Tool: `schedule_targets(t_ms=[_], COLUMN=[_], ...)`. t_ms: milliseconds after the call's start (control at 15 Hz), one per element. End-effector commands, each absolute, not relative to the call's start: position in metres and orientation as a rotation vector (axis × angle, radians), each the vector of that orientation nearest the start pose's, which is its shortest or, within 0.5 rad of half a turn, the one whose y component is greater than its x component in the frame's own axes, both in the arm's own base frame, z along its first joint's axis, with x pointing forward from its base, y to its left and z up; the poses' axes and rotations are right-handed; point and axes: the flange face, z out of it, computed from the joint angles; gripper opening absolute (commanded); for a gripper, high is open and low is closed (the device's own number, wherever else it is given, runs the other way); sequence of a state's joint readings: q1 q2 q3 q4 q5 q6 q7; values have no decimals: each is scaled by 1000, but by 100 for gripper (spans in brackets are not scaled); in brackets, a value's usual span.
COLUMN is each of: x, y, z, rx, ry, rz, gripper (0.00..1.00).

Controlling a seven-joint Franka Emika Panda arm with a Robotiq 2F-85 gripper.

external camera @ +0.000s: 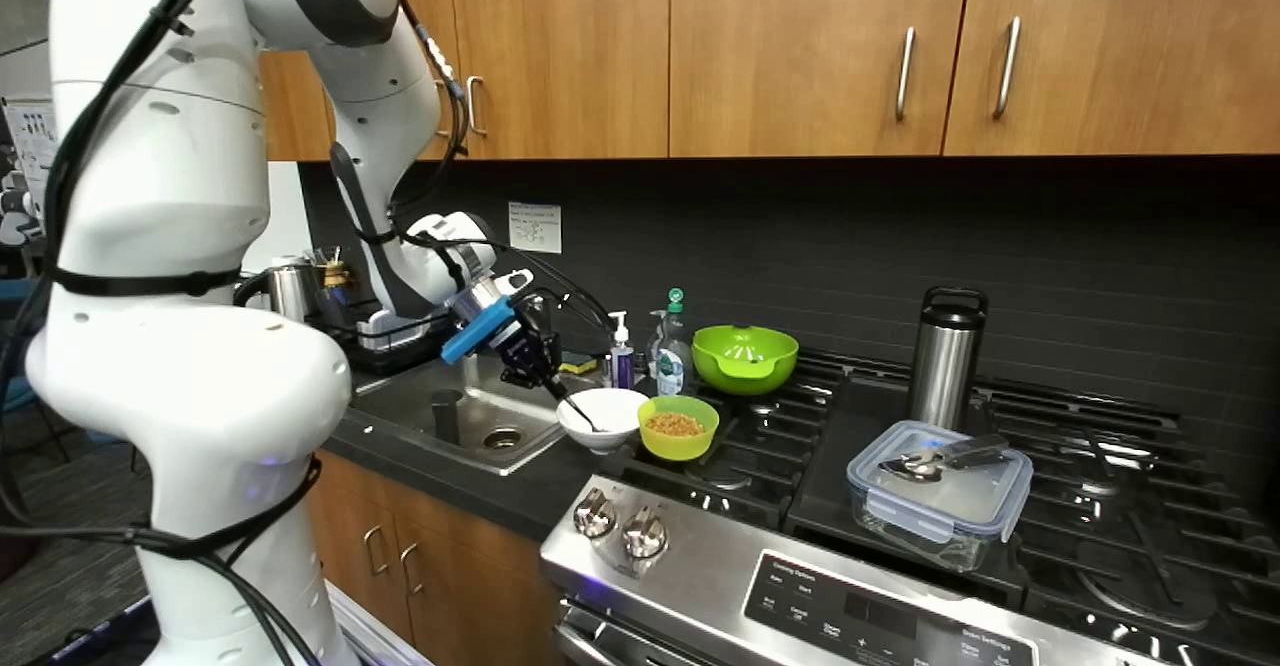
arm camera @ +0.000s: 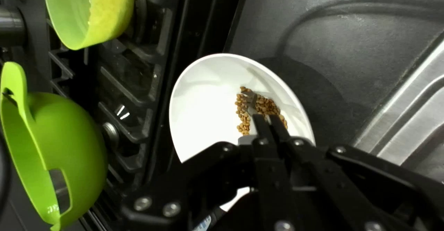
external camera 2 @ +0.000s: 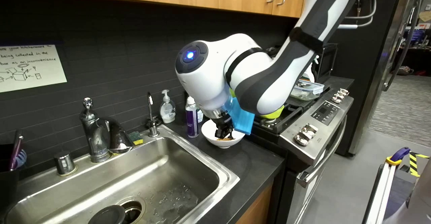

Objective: Use the spoon to stir in the white bowl

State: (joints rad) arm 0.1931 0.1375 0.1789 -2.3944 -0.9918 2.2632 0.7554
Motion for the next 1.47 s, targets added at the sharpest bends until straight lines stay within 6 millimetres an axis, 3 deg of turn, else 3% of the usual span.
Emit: schedule_targets(t_ms=[0, 733, 1400], x=[459, 494, 504], y=[147, 141, 129], z=[265, 278, 261], rx=[2505, 2617, 2696], ry=[399, 231, 128], rz=[171, 196, 147], gripper=[1, 1, 1])
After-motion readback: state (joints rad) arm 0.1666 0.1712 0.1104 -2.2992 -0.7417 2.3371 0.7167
